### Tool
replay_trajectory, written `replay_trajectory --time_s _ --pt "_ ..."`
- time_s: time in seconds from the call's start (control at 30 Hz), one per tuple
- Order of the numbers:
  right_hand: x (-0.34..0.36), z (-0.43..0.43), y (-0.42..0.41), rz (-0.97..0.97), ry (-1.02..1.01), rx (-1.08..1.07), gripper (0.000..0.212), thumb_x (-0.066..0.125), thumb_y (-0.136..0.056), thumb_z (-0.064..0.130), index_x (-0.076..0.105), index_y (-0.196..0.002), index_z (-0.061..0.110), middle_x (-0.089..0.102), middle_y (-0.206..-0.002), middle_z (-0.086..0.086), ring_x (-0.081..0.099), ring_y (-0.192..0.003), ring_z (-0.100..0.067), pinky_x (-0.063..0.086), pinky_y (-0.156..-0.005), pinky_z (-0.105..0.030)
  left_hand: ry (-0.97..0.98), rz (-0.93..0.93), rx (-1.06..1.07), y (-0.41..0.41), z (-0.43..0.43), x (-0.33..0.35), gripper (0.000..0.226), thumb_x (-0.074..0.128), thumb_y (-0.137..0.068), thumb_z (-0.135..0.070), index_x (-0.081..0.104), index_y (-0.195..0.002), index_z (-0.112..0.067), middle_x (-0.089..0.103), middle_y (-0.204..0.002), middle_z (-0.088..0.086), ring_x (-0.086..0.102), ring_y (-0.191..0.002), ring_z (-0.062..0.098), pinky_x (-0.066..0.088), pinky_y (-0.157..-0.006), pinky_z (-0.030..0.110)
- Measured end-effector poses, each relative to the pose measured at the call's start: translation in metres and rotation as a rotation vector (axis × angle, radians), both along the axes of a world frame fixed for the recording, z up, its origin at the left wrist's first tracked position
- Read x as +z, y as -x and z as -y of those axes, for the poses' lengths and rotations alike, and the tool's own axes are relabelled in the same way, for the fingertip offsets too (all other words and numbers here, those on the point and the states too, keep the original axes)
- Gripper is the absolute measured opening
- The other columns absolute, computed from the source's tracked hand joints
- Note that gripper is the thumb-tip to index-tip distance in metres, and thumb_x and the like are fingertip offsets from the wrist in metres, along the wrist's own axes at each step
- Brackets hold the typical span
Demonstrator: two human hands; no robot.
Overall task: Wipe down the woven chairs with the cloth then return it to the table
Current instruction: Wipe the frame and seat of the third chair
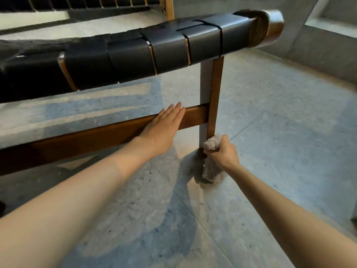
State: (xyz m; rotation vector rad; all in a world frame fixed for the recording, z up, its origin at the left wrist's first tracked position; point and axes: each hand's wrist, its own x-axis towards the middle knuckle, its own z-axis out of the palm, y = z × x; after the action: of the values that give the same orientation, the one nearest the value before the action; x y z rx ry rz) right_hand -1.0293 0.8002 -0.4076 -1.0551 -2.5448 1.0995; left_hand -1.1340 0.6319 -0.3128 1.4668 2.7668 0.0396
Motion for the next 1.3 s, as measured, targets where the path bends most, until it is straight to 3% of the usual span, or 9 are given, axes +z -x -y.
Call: replay_trajectory --time_s 0.13,0.3,0.47,0.6,0.7,0.97,1.07,1.17,1.3 --pt "0.042 0.015 -0.017 -0.232 0.031 0.113 0.059 0.079 -0.077 0.026 0.032 -0.112 0.020 0.052 -0.105 0.000 0.053 -0.091 -0.017 0.041 -0.063 -0.020 -0.008 0.085 -0.011 -0.014 0.017 0.021 0.061 0.038 -0.101 -0.016 0.003 -0.152 -0.016 0.003 -0.160 0.001 0.005 -0.147 0.015 0.006 -0.117 0.029" --pt "0.094 0.052 -0.025 -0.319 0.028 0.350 0.071 0.081 -0.074 0.032 0.023 -0.115 0.024 0.032 -0.120 0.000 0.045 -0.114 -0.022 0.046 -0.096 -0.038 -0.087 0.388 0.040 -0.035 0.049 0.045 0.059 0.049 -0.096 -0.037 0.022 -0.148 -0.032 0.041 -0.146 -0.008 0.038 -0.132 0.011 0.031 -0.106 0.025" --pt "0.125 0.100 -0.023 -0.288 -0.039 0.591 0.079 0.053 -0.067 0.069 0.036 -0.126 0.019 0.012 -0.102 0.024 0.031 -0.110 -0.005 0.032 -0.091 -0.001 -0.323 0.642 0.073 -0.047 0.105 0.069 0.046 0.058 -0.087 -0.044 0.048 -0.132 -0.038 0.058 -0.121 -0.020 0.052 -0.108 -0.009 0.044 -0.092 0.013" --pt "0.135 0.137 -0.014 -0.307 0.114 0.674 0.081 0.059 -0.067 0.067 0.028 -0.125 0.021 0.024 -0.111 0.019 0.044 -0.112 -0.008 0.046 -0.092 -0.017 -0.465 0.691 0.161 -0.050 0.143 0.079 0.023 0.063 -0.087 -0.031 0.057 -0.106 -0.042 0.061 -0.105 -0.026 0.056 -0.101 -0.010 0.048 -0.089 0.015" --pt "0.132 0.163 -0.007 -0.325 0.138 0.785 0.067 0.068 -0.077 0.056 0.024 -0.118 0.026 0.030 -0.115 0.018 0.049 -0.108 -0.012 0.048 -0.087 -0.025 -0.521 0.712 0.182 -0.052 0.169 0.069 0.015 0.064 -0.089 -0.019 0.061 -0.101 -0.027 0.065 -0.103 -0.016 0.059 -0.100 -0.005 0.049 -0.092 0.028" --pt "0.107 0.222 0.018 -0.167 0.214 0.935 0.055 0.072 -0.082 0.018 0.034 -0.122 0.021 0.054 -0.109 0.002 0.056 -0.099 -0.015 0.049 -0.081 -0.037 -0.485 0.810 0.308 -0.040 0.236 0.021 0.013 0.056 -0.093 -0.033 0.048 -0.090 -0.042 0.060 -0.102 -0.018 0.056 -0.099 -0.001 0.047 -0.088 0.032" --pt "0.124 0.239 0.025 -0.064 0.202 0.947 0.057 0.069 -0.082 0.013 0.034 -0.126 0.022 0.054 -0.112 0.002 0.054 -0.100 -0.012 0.045 -0.080 -0.028 -0.401 0.860 0.315 -0.031 0.251 0.031 0.010 0.053 -0.094 -0.032 0.046 -0.094 -0.039 0.059 -0.100 -0.017 0.055 -0.092 -0.003 0.046 -0.083 0.026" --pt "0.162 0.250 0.029 0.106 0.170 0.964 0.066 0.068 -0.080 0.011 0.034 -0.136 0.020 0.054 -0.122 -0.006 0.055 -0.106 -0.018 0.043 -0.083 -0.024 -0.249 0.905 0.296 -0.022 0.259 0.063 0.011 0.048 -0.096 -0.026 0.046 -0.105 -0.032 0.061 -0.099 0.000 0.057 -0.087 0.012 0.045 -0.079 0.033" --pt "0.235 0.247 0.032 0.286 0.231 0.988 0.066 0.064 -0.085 0.006 0.034 -0.143 0.016 0.049 -0.136 -0.004 0.051 -0.119 -0.017 0.037 -0.093 -0.014 -0.187 1.021 0.248 -0.022 0.264 0.128 0.020 0.047 -0.098 -0.024 0.050 -0.118 -0.020 0.061 -0.110 -0.003 0.058 -0.095 0.008 0.048 -0.083 0.031"
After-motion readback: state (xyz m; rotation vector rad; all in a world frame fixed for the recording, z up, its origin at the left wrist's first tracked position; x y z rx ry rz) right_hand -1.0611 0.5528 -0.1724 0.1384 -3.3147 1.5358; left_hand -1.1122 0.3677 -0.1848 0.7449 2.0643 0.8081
